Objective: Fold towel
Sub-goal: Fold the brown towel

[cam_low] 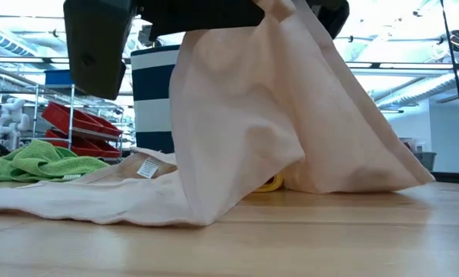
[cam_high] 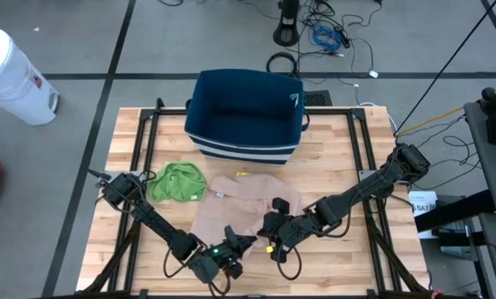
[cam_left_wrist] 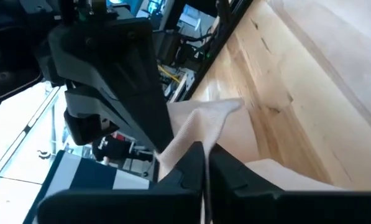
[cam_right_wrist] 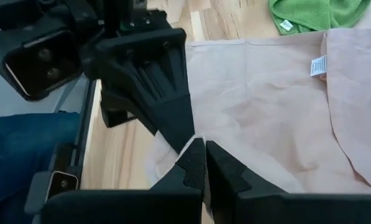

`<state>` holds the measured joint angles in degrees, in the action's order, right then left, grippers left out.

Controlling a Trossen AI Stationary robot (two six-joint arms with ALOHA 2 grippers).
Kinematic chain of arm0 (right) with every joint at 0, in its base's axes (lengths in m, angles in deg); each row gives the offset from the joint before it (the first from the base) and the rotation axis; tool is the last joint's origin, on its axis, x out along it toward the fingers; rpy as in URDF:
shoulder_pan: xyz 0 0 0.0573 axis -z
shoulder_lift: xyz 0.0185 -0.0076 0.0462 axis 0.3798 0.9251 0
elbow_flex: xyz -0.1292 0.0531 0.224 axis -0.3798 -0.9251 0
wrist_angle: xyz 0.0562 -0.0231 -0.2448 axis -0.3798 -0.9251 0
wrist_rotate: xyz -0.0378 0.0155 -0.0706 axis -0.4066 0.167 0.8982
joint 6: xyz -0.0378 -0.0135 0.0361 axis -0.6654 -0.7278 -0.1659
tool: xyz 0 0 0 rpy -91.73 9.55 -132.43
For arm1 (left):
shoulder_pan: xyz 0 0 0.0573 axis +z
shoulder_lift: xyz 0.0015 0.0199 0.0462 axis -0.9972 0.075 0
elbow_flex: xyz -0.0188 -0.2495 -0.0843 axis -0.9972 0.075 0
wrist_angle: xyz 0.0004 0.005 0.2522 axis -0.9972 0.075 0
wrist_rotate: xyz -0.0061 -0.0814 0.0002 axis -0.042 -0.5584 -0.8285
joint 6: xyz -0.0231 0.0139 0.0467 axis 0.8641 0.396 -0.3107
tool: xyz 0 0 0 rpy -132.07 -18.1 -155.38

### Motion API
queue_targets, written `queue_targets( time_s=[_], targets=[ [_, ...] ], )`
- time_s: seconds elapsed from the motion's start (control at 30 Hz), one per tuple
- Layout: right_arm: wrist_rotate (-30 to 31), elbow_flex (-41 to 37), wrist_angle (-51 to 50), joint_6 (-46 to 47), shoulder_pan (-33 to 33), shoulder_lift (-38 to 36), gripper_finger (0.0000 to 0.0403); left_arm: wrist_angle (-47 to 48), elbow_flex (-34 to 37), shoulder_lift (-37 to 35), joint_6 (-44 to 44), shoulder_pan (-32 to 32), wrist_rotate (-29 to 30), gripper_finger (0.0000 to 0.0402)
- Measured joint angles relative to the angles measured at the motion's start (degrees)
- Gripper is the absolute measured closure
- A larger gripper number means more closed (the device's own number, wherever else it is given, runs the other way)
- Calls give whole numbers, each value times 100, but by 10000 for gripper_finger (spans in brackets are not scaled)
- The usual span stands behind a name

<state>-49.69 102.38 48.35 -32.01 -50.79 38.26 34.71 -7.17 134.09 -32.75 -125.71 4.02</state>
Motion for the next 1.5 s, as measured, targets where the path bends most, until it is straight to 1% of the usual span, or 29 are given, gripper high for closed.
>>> queue_targets(
  time_s=[0.1,0.2,0.27,0.37,0.5,0.6,0.7,0.83,1.0,1.1,1.23,1.37,1.5],
  targets=[
    [-13,0,-128,-34,-12,0,395,0,0,0,-108,-60,194,398],
    [44,0,-408,-78,-73,0,375,4,0,0,-417,-150,626,399],
    [179,0,-721,-85,-144,0,352,4,2,0,-663,-223,962,399],
    [286,0,-1399,38,-255,0,308,6,0,0,-934,-371,1387,400],
    [358,0,-2337,551,-377,11,258,35,0,-38,-800,-635,1466,400],
    [467,-86,-2666,839,-442,44,245,44,0,-44,-583,-791,1622,400],
    [443,-421,-2425,845,-466,49,250,53,0,-44,-164,-941,1637,400],
    [439,-945,-1866,931,-413,52,266,227,1,-44,481,-1112,1647,401],
    [452,-1455,-761,887,-259,52,280,249,0,-44,1008,-1280,1693,401],
    [439,-1675,-167,693,-203,54,282,287,2,-44,1182,-1331,1720,401],
    [420,-1725,175,428,-186,219,280,470,0,-44,1474,-1331,1724,401],
    [257,-1725,703,253,-191,369,276,829,2,-44,1955,-1303,1686,401],
    [253,-1725,578,276,-253,400,275,1056,1,-44,2268,-1284,1618,401]
  ],
)
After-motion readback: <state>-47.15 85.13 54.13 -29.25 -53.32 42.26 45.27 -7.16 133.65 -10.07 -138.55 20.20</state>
